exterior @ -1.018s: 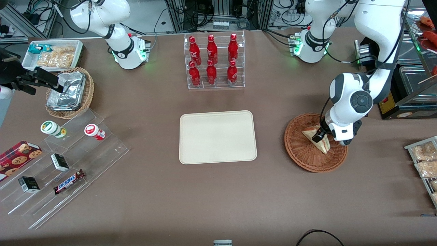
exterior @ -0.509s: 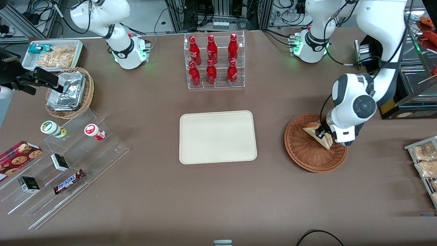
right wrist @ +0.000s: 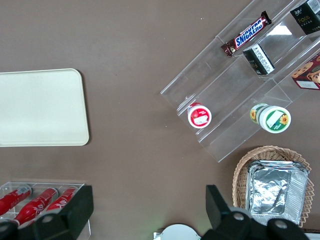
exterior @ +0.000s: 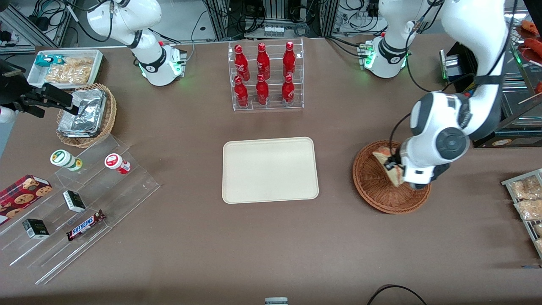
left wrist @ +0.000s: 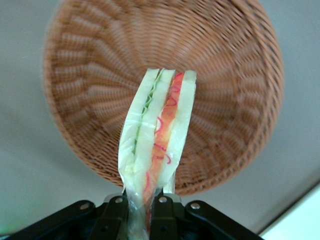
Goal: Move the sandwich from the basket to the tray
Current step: 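Lift the sandwich and carry it over the beige tray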
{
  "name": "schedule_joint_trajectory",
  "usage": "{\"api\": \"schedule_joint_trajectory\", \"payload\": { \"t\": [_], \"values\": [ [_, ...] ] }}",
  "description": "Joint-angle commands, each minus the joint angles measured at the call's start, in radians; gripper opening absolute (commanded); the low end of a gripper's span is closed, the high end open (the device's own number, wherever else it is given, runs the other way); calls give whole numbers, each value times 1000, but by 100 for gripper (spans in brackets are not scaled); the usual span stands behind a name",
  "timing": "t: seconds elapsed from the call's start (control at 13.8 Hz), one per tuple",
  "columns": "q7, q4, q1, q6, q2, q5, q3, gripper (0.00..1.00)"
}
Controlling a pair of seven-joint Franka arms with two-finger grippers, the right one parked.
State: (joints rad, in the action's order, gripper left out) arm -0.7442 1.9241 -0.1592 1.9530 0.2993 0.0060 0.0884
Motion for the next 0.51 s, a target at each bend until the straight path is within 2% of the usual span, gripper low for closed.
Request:
{"api": "schedule_joint_trajectory", "payload": {
  "t": [0.0, 0.22, 0.44],
  "values": [
    [71, -134, -104, -26, 95, 6, 5, 5],
    [-15, -264, -227, -51, 190, 11, 4, 5],
    [-98, -319, -324, -42, 239, 8, 5, 5]
  ]
}}
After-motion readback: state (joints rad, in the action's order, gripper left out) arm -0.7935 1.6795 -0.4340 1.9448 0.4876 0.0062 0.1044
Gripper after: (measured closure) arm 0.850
